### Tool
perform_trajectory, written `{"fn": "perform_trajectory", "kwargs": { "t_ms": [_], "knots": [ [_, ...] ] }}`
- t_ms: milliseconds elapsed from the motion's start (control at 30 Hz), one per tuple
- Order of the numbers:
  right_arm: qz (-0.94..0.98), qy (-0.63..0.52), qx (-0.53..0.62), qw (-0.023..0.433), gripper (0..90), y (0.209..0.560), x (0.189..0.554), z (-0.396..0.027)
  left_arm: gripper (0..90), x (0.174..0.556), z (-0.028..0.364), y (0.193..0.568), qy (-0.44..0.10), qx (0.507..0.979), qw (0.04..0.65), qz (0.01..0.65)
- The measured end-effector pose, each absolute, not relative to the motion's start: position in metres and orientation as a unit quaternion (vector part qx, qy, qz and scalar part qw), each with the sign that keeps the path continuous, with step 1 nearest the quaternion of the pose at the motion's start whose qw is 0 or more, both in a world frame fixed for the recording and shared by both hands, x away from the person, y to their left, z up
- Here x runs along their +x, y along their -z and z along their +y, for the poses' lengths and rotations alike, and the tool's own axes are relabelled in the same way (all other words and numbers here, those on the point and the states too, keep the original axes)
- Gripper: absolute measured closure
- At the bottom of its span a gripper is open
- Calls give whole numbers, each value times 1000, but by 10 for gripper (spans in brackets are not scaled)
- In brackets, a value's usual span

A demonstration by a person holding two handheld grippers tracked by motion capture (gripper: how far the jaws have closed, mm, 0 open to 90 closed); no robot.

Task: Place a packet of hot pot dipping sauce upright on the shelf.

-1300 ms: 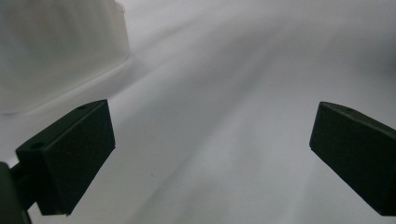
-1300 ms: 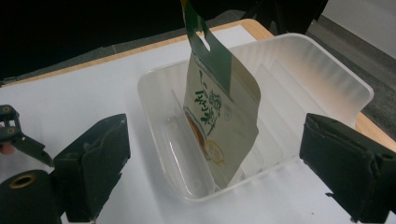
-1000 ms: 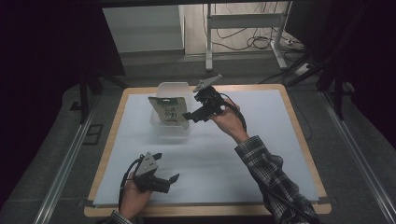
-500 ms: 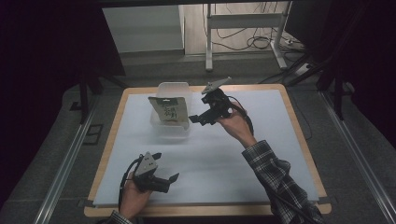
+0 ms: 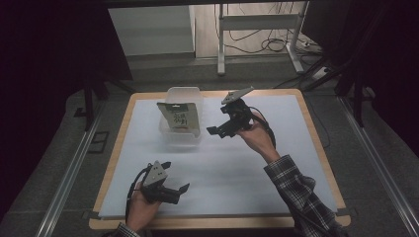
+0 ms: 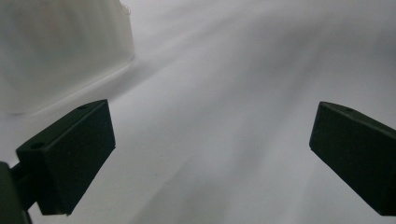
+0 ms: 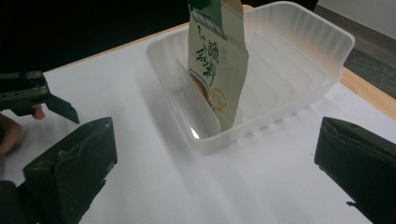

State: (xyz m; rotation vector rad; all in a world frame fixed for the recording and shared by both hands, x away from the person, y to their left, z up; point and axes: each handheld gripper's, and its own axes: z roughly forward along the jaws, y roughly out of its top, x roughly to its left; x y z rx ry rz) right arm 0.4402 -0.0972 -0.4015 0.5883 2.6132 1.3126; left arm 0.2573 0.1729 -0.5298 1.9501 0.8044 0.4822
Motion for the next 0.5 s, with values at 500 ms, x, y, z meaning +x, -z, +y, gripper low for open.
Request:
{"fn": "perform_trajectory", "kwargs": {
  "t_ms": [500],
  "knots": [
    [871,-436,208,88,0,413,426,-120,0,257,172,530,-197,795,470,330]
  ]
}}
